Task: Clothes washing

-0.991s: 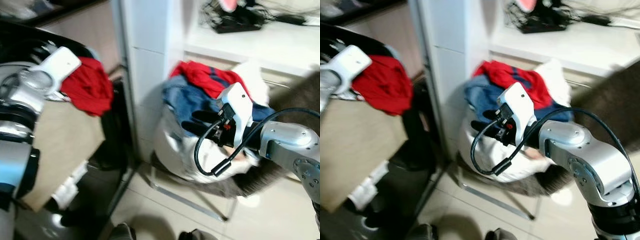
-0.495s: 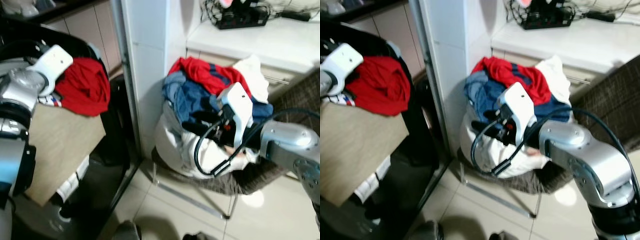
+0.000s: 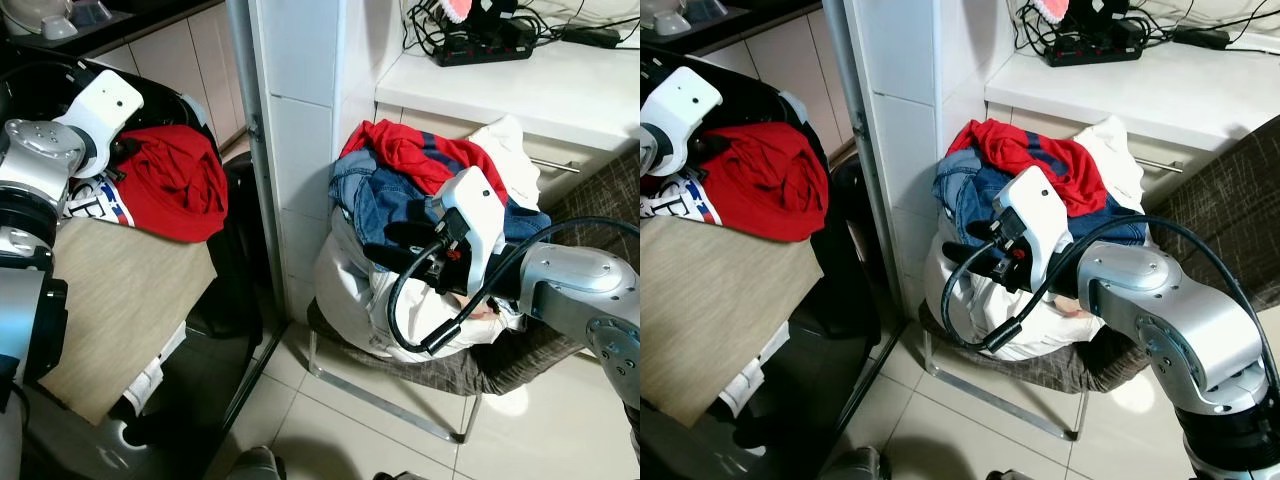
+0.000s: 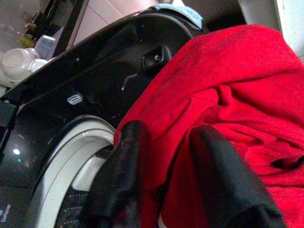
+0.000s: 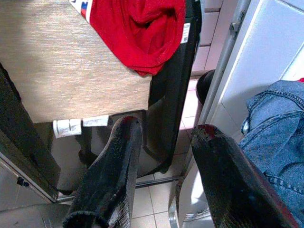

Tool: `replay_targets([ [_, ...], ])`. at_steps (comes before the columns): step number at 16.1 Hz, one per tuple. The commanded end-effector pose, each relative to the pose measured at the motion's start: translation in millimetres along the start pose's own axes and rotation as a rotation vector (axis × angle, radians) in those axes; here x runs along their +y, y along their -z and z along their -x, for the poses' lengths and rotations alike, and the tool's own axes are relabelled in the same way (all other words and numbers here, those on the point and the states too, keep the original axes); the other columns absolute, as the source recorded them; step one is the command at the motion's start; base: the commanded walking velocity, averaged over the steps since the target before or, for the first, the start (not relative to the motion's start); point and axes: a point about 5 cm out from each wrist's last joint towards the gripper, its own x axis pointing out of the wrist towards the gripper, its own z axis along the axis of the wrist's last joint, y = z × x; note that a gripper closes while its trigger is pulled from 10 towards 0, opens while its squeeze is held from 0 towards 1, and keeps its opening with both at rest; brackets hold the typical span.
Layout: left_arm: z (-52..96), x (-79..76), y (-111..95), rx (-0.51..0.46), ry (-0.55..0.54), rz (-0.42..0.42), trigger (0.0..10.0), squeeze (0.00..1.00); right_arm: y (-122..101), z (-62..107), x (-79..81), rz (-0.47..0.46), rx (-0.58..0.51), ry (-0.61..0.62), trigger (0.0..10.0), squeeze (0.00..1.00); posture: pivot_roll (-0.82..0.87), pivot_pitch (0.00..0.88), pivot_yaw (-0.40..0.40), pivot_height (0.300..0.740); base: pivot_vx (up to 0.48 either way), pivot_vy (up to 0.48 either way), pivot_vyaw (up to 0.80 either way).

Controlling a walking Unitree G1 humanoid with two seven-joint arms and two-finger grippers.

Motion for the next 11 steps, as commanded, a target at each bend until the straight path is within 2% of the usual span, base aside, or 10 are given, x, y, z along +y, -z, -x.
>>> replay_targets([
  [1, 2.8, 5.3, -8, -0.018, -0.004, -0.017, 3.2, 0.0, -1, -0.6, 1.0, 0.01, 0.003, -0.009, 10.0, 0.0, -0.11, 0.0, 0.078, 0.74, 0.0, 0.0, 0.0],
  [2, 2.6, 4.2, -7, -0.017, 0.006, -0.004, 0.0, 0.0, -1, -0.5, 1.0, 0.01, 0.003, -0.008, 10.0, 0.0, -0.11, 0.0, 0.078, 0.74, 0.0, 0.0, 0.0],
  [6, -0.3, -5.3, -5, -0.017, 0.078, 0.031, 0.0, 0.0, 0, -0.3, 1.2, 0.009, 0.005, -0.008, 10.0, 0.0, -0.11, 0.0, 0.079, 0.74, 0.0, 0.0, 0.0],
  [9, -2.3, -15.8, 1, 0.015, 0.174, 0.034, 0.0, 0.0, 0, -0.8, 1.5, 0.009, 0.005, -0.011, 10.0, 0.0, -0.11, 0.0, 0.079, 0.74, 0.0, 0.0, 0.0],
  [11, -2.8, -15.7, 3, 0.016, 0.153, 0.043, 0.0, 0.0, 1, -0.8, 1.5, 0.01, 0.006, -0.01, 10.0, 0.0, -0.11, 0.0, 0.079, 0.74, 0.0, 0.0, 0.0],
])
